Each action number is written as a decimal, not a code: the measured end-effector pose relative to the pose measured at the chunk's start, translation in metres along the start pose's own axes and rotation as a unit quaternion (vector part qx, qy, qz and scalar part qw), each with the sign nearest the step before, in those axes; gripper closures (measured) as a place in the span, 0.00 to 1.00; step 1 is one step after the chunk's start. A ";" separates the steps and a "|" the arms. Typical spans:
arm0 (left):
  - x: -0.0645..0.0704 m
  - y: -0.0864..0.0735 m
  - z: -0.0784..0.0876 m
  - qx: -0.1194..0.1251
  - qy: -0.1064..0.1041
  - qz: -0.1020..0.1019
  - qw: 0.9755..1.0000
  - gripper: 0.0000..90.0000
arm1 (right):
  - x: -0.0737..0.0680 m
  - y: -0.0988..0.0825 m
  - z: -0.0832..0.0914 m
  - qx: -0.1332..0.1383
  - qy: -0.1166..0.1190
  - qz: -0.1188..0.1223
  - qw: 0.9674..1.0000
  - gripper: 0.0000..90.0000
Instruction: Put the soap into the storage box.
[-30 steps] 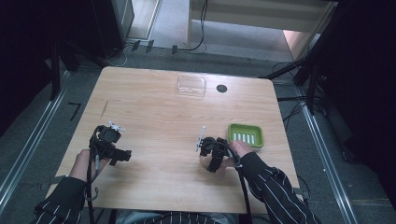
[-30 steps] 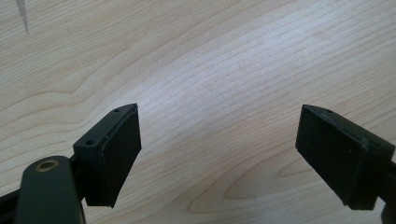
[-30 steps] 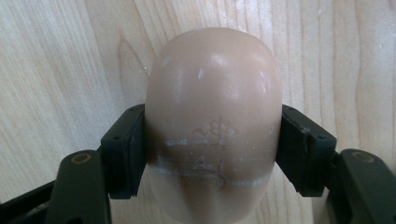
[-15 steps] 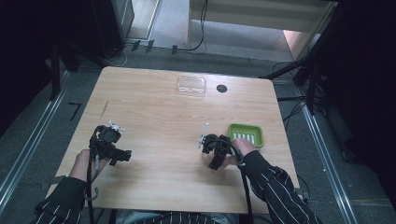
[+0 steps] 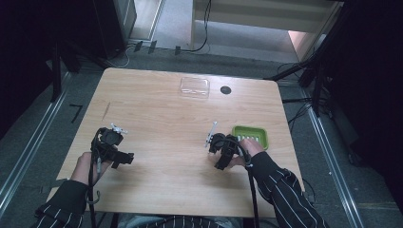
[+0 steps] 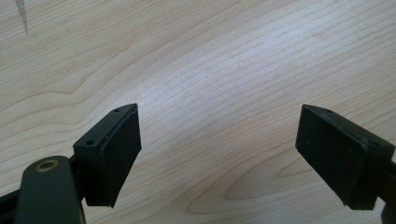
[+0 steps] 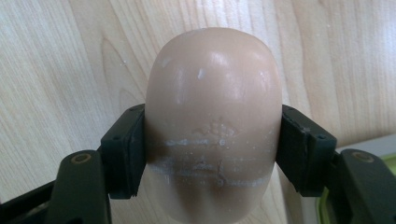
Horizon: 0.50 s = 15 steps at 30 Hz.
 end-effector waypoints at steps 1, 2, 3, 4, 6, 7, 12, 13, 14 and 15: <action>0.000 0.000 0.000 0.000 0.000 0.000 1.000 0.16 | 0.000 0.000 0.000 0.000 0.000 0.000 1.000 0.37; 0.000 0.000 0.000 0.000 0.000 0.000 1.000 0.16 | 0.002 -0.001 0.002 0.001 -0.002 -0.002 1.000 0.37; 0.000 0.000 0.000 0.000 0.000 0.000 1.000 0.16 | 0.002 -0.001 0.003 0.001 -0.003 -0.005 1.000 0.37; 0.000 0.000 0.000 0.000 0.000 0.000 1.000 0.16 | 0.002 -0.001 0.003 0.001 -0.003 -0.005 1.000 0.37; 0.000 0.000 0.000 0.000 0.001 0.001 1.000 0.16 | 0.004 -0.001 0.004 0.004 -0.004 -0.006 1.000 0.37; 0.000 0.000 0.000 0.000 0.000 0.001 1.000 0.16 | 0.005 -0.001 0.005 0.005 -0.006 -0.006 1.000 0.37; 0.000 0.000 0.000 -0.001 0.000 0.001 1.000 0.16 | 0.008 -0.003 0.008 0.007 -0.011 -0.014 1.000 0.37; 0.000 0.000 0.000 0.000 0.000 0.001 1.000 0.16 | 0.009 -0.003 0.009 0.008 -0.013 -0.013 1.000 0.37; 0.000 0.000 -0.001 -0.001 0.000 0.000 1.000 0.16 | 0.010 -0.003 0.010 0.009 -0.012 -0.014 1.000 0.37; 0.000 0.000 -0.001 -0.001 -0.001 0.000 1.000 0.16 | 0.011 -0.003 0.011 0.011 -0.014 -0.013 1.000 0.37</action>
Point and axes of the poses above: each handheld gripper's, and its own axes: z roughly backward along the jaws, y roughly out of its top, x roughly to its right, the point moved 10 cm from there along -z, roughly forward along the jaws, and after that the axes turned 14 degrees about x, right-handed, at the moved point
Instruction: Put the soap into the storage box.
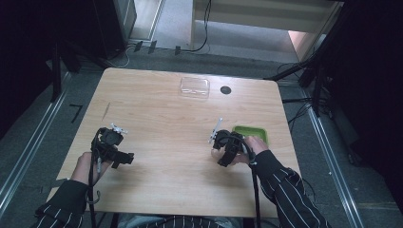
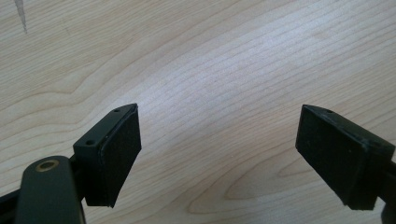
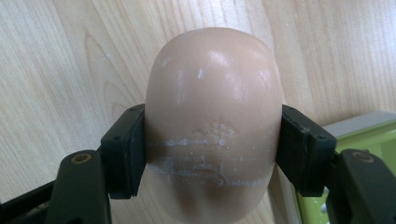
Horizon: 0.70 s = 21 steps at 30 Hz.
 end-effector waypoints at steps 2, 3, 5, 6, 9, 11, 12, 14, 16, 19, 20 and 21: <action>0.000 0.000 0.000 0.000 0.000 0.000 1.000 0.16 | 0.000 0.000 0.001 -0.001 0.001 -0.002 1.000 0.37; 0.000 0.000 0.000 0.001 0.000 0.001 1.000 0.16 | 0.001 -0.001 0.002 -0.001 -0.002 -0.002 1.000 0.37; 0.000 0.000 0.000 0.001 0.001 0.001 1.000 0.16 | 0.002 -0.001 0.003 0.001 -0.002 -0.008 1.000 0.37; 0.000 0.000 0.000 0.000 0.000 0.001 1.000 0.16 | 0.004 -0.001 0.004 0.002 -0.005 -0.006 1.000 0.37; 0.000 0.000 0.000 0.001 0.000 0.001 1.000 0.16 | 0.007 -0.002 0.007 0.005 -0.007 -0.010 1.000 0.37; 0.000 0.000 0.000 0.001 0.000 0.000 1.000 0.16 | 0.008 -0.002 0.008 0.005 -0.008 -0.011 1.000 0.37; 0.000 0.000 0.000 0.000 0.000 0.000 1.000 0.16 | 0.010 -0.003 0.009 0.008 -0.010 -0.014 1.000 0.37; 0.000 0.000 0.000 0.001 0.001 0.001 1.000 0.16 | 0.010 -0.003 0.010 0.010 -0.010 -0.015 1.000 0.37; 0.000 0.000 0.000 0.001 0.001 0.000 1.000 0.16 | 0.014 -0.005 0.013 0.009 -0.014 -0.020 1.000 0.37; 0.000 0.000 0.000 0.001 0.001 0.000 1.000 0.16 | 0.017 -0.006 0.015 0.014 -0.016 -0.022 1.000 0.37; 0.000 0.000 0.000 0.001 0.001 0.000 1.000 0.16 | 0.018 -0.006 0.016 0.013 -0.018 -0.026 0.999 0.37; 0.000 0.000 0.000 0.001 0.001 0.000 1.000 0.16 | 0.019 -0.007 0.016 0.014 -0.017 -0.026 0.999 0.37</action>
Point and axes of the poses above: each handheld gripper's, and its own axes: z roughly backward along the jaws, y roughly out of its top, x roughly to its right, the point moved 10 cm from there along -z, roughly forward along the jaws, and after that the axes turned 14 degrees about x, right-handed, at the moved point
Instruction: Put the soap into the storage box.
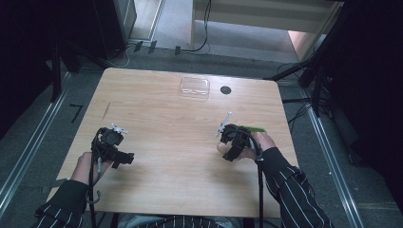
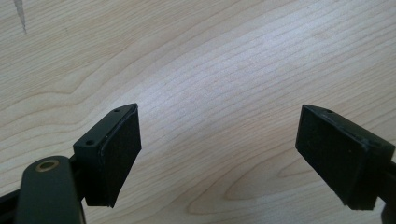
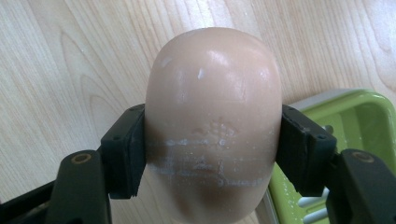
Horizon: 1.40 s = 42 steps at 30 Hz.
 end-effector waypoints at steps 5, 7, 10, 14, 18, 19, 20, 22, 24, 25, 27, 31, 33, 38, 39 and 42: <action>0.000 0.000 0.000 0.000 0.000 0.000 1.000 0.16 | 0.003 -0.001 0.002 0.003 -0.006 -0.003 1.000 0.37; 0.000 0.000 0.000 0.000 0.000 -0.001 1.000 0.16 | 0.005 -0.001 0.004 0.004 -0.007 -0.003 1.000 0.37; 0.000 0.000 0.000 0.000 0.000 0.000 1.000 0.16 | 0.006 -0.002 0.006 0.002 -0.008 -0.004 1.000 0.37; 0.000 0.000 0.000 0.000 0.000 -0.001 1.000 0.16 | 0.009 -0.002 0.008 0.004 -0.012 -0.007 1.000 0.37; 0.000 0.000 0.000 -0.001 0.000 -0.001 1.000 0.16 | 0.011 -0.002 0.009 0.008 -0.015 -0.014 1.000 0.37; 0.000 0.000 0.000 -0.001 0.000 -0.001 1.000 0.16 | 0.011 -0.002 0.009 0.008 -0.015 -0.014 1.000 0.37; 0.000 0.000 0.000 0.000 0.000 -0.001 1.000 0.16 | 0.012 -0.003 0.010 0.009 -0.015 -0.013 1.000 0.37; 0.000 0.000 0.000 0.000 0.000 -0.001 1.000 0.16 | 0.013 -0.003 0.011 0.011 -0.015 -0.014 1.000 0.37; 0.000 0.000 0.000 0.000 0.000 -0.001 1.000 0.16 | 0.014 -0.003 0.012 0.011 -0.017 -0.016 1.000 0.37; 0.000 0.000 0.000 0.000 0.000 -0.001 1.000 0.16 | 0.015 -0.003 0.013 0.012 -0.020 -0.017 1.000 0.37; 0.000 0.000 0.000 -0.001 0.000 -0.001 1.000 0.16 | 0.016 -0.003 0.014 0.013 -0.022 -0.020 0.999 0.37; 0.000 0.000 0.000 -0.002 -0.001 -0.002 1.000 0.16 | 0.019 -0.004 0.016 0.015 -0.023 -0.023 0.999 0.37; 0.000 0.000 0.000 -0.001 0.000 -0.001 1.000 0.16 | 0.021 -0.004 0.018 0.018 -0.024 -0.025 0.999 0.37; 0.000 0.000 0.000 -0.002 -0.001 -0.002 1.000 0.16 | 0.026 -0.004 0.023 0.025 -0.030 -0.034 0.999 0.37; 0.000 0.000 0.000 -0.002 0.000 -0.002 1.000 0.16 | 0.026 -0.004 0.023 0.025 -0.030 -0.034 0.999 0.37; 0.000 0.000 0.000 0.000 0.001 -0.001 1.000 0.16 | 0.031 -0.007 0.025 0.025 -0.033 -0.036 0.998 0.37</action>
Point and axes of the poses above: each handheld gripper's, and its own axes: z roughly backward along the jaws, y roughly out of its top, x roughly to its right, the point moved 10 cm from there along -z, roughly forward along the jaws, and after that the axes turned 14 degrees about x, right-handed, at the moved point
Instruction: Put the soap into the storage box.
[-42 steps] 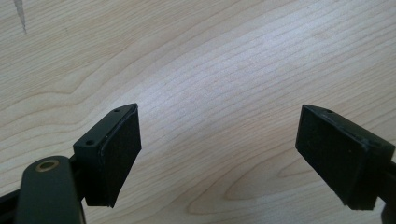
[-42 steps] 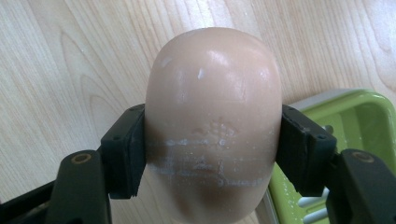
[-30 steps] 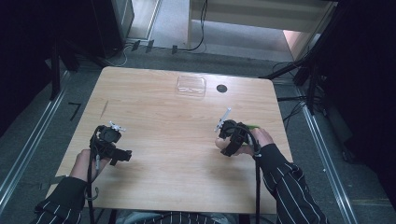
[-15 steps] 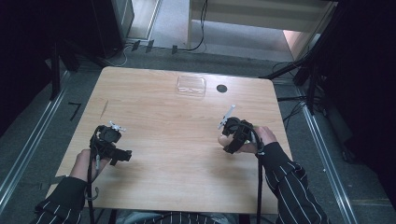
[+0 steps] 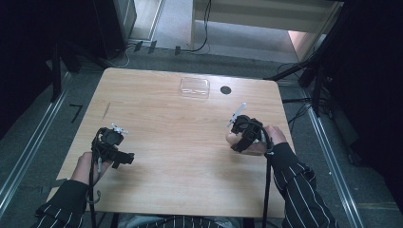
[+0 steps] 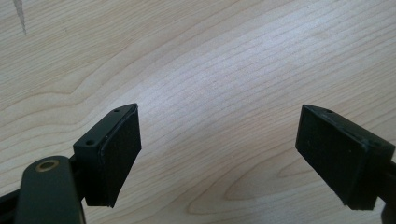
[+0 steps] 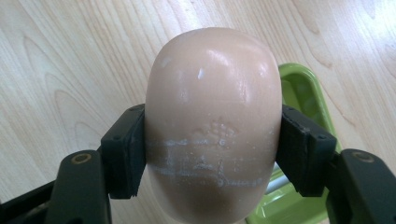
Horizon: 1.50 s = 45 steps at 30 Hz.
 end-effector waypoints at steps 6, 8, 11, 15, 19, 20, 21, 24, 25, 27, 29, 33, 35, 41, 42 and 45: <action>0.000 0.000 0.000 -0.002 0.000 0.000 1.000 0.16 | 0.007 -0.001 0.003 0.005 -0.004 -0.002 1.000 0.37; 0.000 0.000 0.000 -0.002 0.000 0.000 1.000 0.16 | 0.008 -0.001 0.004 0.004 -0.005 -0.002 1.000 0.37; 0.000 0.000 0.000 0.000 0.001 0.000 1.000 0.16 | 0.011 -0.001 0.005 0.006 -0.006 -0.010 1.000 0.37; 0.000 0.000 0.000 -0.002 0.001 -0.001 1.000 0.16 | 0.016 -0.003 0.006 0.010 -0.007 -0.011 1.000 0.37; 0.000 0.000 0.000 -0.002 0.000 -0.003 1.000 0.16 | 0.021 -0.004 0.005 0.009 -0.011 -0.018 1.000 0.37; 0.000 0.000 0.000 -0.003 0.001 -0.001 1.000 0.16 | 0.021 -0.004 0.004 0.009 -0.011 -0.018 1.000 0.37; 0.000 0.000 0.000 -0.003 0.002 -0.001 1.000 0.16 | 0.022 -0.005 0.004 0.008 -0.011 -0.017 1.000 0.37; 0.000 0.000 0.000 -0.002 0.001 -0.001 1.000 0.16 | 0.026 -0.006 0.002 0.004 -0.012 -0.019 1.000 0.37; 0.000 0.000 0.000 -0.002 0.001 -0.001 1.000 0.16 | 0.027 -0.007 0.002 0.004 -0.014 -0.020 1.000 0.37; 0.000 0.000 0.000 -0.001 0.000 0.000 1.000 0.16 | 0.029 -0.008 0.001 0.002 -0.013 -0.021 1.000 0.37; 0.000 0.000 0.000 -0.002 0.001 -0.001 1.000 0.16 | 0.030 -0.009 0.000 0.004 -0.012 -0.022 1.000 0.37; 0.000 0.000 0.000 -0.002 0.001 -0.003 1.000 0.16 | 0.033 -0.011 0.000 0.002 -0.013 -0.022 1.000 0.37; 0.000 0.000 0.000 -0.002 0.002 -0.002 1.000 0.16 | 0.035 -0.012 -0.002 0.000 -0.010 -0.019 1.000 0.37; 0.000 -0.001 0.000 -0.003 0.001 -0.002 1.000 0.16 | 0.038 -0.014 -0.004 0.000 -0.011 -0.019 1.000 0.37; 0.000 0.000 0.000 -0.002 0.002 -0.002 1.000 0.16 | 0.038 -0.014 -0.004 0.004 -0.012 -0.018 1.000 0.37; 0.000 0.000 0.000 -0.002 0.002 -0.002 1.000 0.16 | 0.041 -0.015 -0.006 0.001 -0.012 -0.020 1.000 0.37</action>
Point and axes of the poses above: each handheld gripper's, and its own axes: z roughly backward along the jaws, y roughly out of its top, x roughly to its right, the point moved 10 cm from there along -z, roughly forward along the jaws, and after that the axes turned 14 degrees about x, right-handed, at the moved point
